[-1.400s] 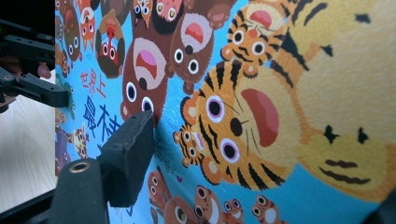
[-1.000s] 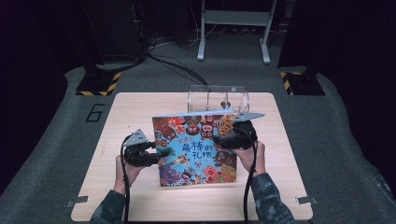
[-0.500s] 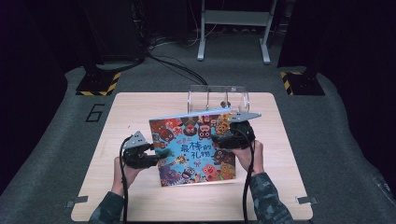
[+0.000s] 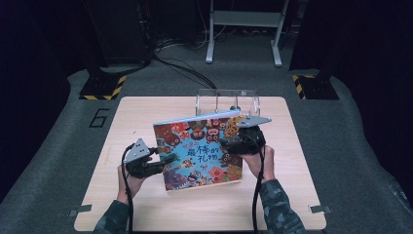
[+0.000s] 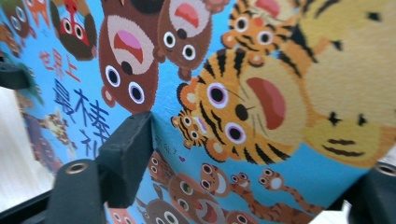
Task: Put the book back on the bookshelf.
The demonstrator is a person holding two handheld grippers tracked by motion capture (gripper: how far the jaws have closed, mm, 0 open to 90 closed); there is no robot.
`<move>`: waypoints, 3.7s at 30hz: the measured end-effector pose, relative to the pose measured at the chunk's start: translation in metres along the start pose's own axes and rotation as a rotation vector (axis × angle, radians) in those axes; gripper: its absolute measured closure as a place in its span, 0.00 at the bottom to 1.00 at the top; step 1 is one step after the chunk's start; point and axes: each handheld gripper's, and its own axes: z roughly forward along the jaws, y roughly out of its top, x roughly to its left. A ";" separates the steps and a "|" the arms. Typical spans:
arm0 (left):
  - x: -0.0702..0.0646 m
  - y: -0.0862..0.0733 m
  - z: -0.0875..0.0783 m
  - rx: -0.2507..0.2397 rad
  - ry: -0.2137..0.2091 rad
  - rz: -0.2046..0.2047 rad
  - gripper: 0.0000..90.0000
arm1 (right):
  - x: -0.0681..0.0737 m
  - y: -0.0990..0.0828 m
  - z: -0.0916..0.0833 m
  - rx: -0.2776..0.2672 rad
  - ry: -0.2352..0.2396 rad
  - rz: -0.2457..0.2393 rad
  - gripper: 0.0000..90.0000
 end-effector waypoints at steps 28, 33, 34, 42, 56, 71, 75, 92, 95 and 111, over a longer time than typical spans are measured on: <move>-0.008 0.005 0.006 -0.022 -0.009 0.095 0.65 | 0.001 -0.014 -0.003 -0.038 0.067 0.030 0.33; -0.007 0.003 0.004 -0.039 -0.039 0.088 0.67 | 0.000 -0.015 -0.008 -0.035 0.046 0.010 0.32; -0.006 0.004 0.004 -0.035 -0.047 0.095 0.67 | -0.001 -0.015 -0.010 -0.042 0.041 0.018 0.32; -0.007 0.006 0.002 -0.007 -0.063 0.154 0.70 | -0.018 -0.010 -0.019 -0.093 0.053 0.063 0.19; -0.009 -0.002 0.013 -0.017 -0.128 0.100 0.60 | -0.019 -0.012 -0.015 -0.119 0.040 0.079 0.39; 0.002 -0.009 0.025 0.013 -0.135 -0.062 0.53 | -0.017 -0.015 -0.018 -0.125 0.043 0.073 0.37; 0.000 -0.011 0.023 0.062 -0.109 -0.010 0.65 | -0.017 -0.015 -0.018 -0.127 0.044 0.073 0.37; 0.004 -0.009 0.021 0.122 -0.139 -0.086 0.74 | -0.013 -0.014 -0.017 -0.121 0.025 0.080 0.38; 0.005 -0.009 0.021 0.119 -0.144 -0.103 0.75 | -0.013 -0.014 -0.017 -0.120 0.023 0.079 0.38; 0.009 -0.005 0.020 0.181 -0.110 -0.149 0.70 | -0.012 -0.011 -0.015 -0.116 0.015 0.061 0.38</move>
